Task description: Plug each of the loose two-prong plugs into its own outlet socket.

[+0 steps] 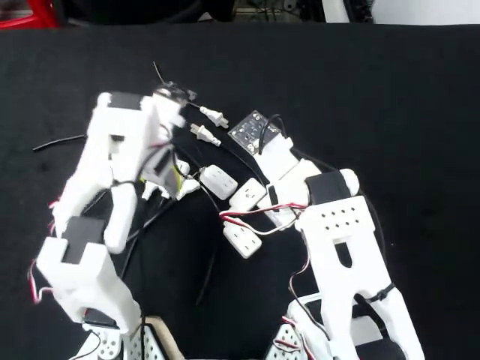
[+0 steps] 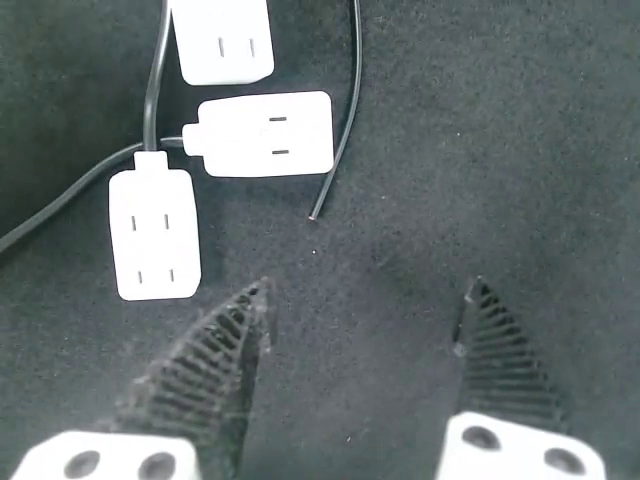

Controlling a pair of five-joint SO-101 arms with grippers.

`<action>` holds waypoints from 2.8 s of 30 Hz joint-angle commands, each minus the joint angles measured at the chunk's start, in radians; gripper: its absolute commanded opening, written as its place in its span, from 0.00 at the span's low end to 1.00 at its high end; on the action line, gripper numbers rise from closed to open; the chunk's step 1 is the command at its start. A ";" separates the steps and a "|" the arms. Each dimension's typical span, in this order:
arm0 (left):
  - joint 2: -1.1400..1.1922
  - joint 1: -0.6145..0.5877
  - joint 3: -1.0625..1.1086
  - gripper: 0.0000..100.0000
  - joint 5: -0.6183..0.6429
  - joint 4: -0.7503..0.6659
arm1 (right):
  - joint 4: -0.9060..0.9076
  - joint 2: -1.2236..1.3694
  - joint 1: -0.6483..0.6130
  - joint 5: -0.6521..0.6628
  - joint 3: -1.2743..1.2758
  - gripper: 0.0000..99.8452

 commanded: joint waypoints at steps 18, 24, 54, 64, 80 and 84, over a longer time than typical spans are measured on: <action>-0.149 -0.013 0.308 0.26 0.178 -0.565 | -0.017 -0.002 -0.012 -0.002 0.008 0.29; -0.086 -0.008 0.305 0.26 0.143 -0.583 | -0.017 -0.004 -0.012 -0.002 0.008 0.29; -0.199 0.013 0.209 0.05 -0.043 -0.287 | -0.017 -0.004 -0.012 -0.002 0.010 0.29; -0.299 -0.002 0.068 0.05 -0.178 -0.081 | -0.018 -0.002 -0.012 -0.002 0.010 0.29; -0.391 0.036 -0.252 0.05 -0.287 0.292 | -0.018 -0.001 -0.012 -0.002 0.010 0.29; -0.450 0.157 -0.012 0.05 -0.239 0.290 | -0.018 -0.001 -0.012 -0.002 0.010 0.29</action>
